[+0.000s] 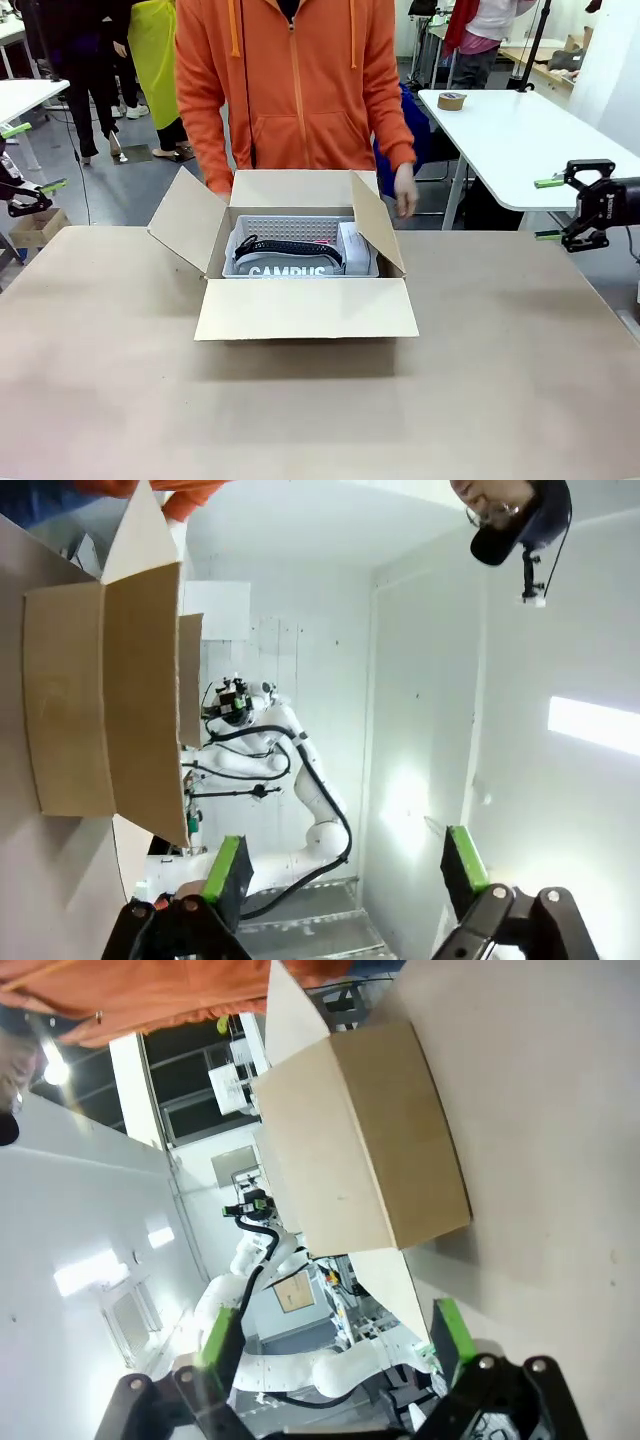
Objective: Pack the gift set into the box.
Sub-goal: Lift both hands away from the flaps of the Package Box, then press and hold the closed box until the human finishes sealing it.
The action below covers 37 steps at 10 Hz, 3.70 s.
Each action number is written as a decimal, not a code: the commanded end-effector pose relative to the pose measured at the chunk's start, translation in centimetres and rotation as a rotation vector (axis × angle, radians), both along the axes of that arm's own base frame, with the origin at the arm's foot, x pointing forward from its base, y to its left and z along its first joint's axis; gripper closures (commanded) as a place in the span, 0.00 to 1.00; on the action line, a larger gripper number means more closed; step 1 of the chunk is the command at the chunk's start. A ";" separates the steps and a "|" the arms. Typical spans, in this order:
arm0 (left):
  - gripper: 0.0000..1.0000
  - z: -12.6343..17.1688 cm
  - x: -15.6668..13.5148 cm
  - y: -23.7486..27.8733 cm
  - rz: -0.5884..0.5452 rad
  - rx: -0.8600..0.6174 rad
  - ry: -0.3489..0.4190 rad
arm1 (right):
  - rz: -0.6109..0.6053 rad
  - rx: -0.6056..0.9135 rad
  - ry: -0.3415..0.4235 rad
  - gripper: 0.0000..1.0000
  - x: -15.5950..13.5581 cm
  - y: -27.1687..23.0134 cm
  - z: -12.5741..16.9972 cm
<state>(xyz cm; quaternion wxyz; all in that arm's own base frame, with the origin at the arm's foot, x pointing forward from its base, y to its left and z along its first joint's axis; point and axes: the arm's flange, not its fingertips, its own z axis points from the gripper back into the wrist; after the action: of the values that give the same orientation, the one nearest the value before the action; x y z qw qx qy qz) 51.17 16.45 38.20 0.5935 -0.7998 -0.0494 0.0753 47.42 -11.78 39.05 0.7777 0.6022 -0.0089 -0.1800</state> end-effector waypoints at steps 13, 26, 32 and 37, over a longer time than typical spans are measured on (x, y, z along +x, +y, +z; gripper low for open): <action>0.00 1.8 -1.9 0.1 -0.023 0.035 -0.090 | 0.041 -0.040 -0.072 0.00 -0.7 0.4 2.3; 0.00 1.8 -1.9 0.1 -0.023 0.035 -0.090 | 0.041 -0.040 -0.072 0.00 -0.7 0.4 2.3; 0.00 1.8 -1.9 0.1 -0.023 0.035 -0.090 | 0.041 -0.040 -0.072 0.00 -0.7 0.4 2.3; 0.00 2.3 0.3 -2.4 -0.120 0.062 -0.130 | 0.092 -0.082 -0.042 0.00 1.2 2.8 3.1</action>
<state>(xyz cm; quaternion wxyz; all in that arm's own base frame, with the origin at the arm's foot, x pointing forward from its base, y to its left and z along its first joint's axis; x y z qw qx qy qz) 50.26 15.68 40.30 0.6096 -0.7901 -0.0580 0.0282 47.30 -10.52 41.58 0.7917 0.5928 -0.0192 -0.1466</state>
